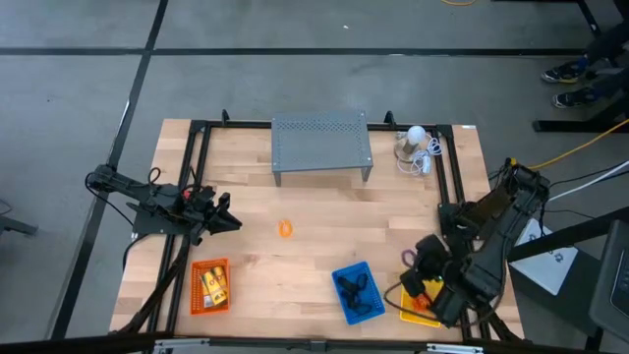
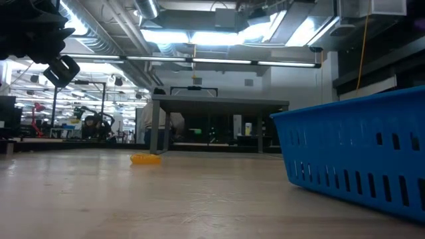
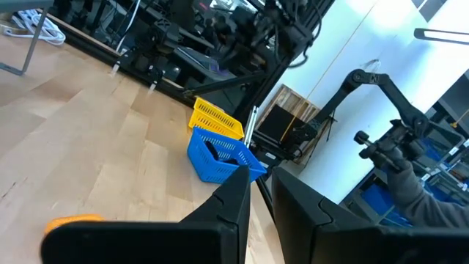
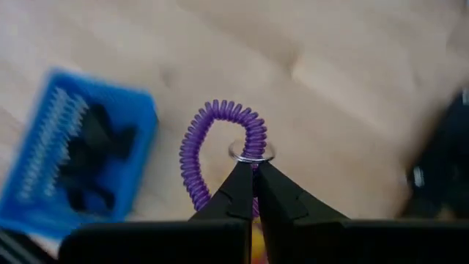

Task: Pick & Place Office Desk Supplies
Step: Put the violet spring keychain into the yellow bin

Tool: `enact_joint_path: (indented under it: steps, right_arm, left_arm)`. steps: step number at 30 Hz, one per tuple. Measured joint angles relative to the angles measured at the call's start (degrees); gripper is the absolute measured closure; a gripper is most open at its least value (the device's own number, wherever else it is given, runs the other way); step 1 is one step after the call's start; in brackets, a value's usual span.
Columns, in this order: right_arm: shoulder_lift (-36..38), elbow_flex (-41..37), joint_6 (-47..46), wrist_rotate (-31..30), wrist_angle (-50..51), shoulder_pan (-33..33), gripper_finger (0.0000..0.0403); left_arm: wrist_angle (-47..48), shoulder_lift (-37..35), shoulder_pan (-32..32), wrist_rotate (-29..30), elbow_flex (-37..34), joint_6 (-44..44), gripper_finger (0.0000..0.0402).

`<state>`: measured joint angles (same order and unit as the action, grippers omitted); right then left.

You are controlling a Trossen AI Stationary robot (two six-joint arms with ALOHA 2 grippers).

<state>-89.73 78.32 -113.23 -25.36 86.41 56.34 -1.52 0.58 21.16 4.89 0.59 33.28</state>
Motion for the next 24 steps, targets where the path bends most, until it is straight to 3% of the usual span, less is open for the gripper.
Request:
enact_joint_path:
  steps: [4, 7, 14, 24]
  right_arm:
    - [0.0, -4.3, -5.2, 8.1, -3.6, 3.3, 0.0397]
    - [0.0, -8.1, -9.5, 10.9, -8.9, 6.2, 0.0397]
    - [0.0, -17.1, -12.6, 11.5, -25.9, 9.6, 0.0396]
    - [0.0, -20.7, -12.8, 13.9, -30.2, 9.3, 0.0379]
  left_arm:
    - [0.0, 0.0, 0.0, 0.0, 0.0, 0.0, 0.0347]
    - [0.0, 0.0, 0.0, 0.0, 0.0, 0.0, 0.0347]
    - [0.0, 0.0, 0.0, 0.0, 0.0, 0.0, 0.0347]
    - [0.0, 0.0, 0.0, 0.0, 0.0, 0.0, 0.0347]
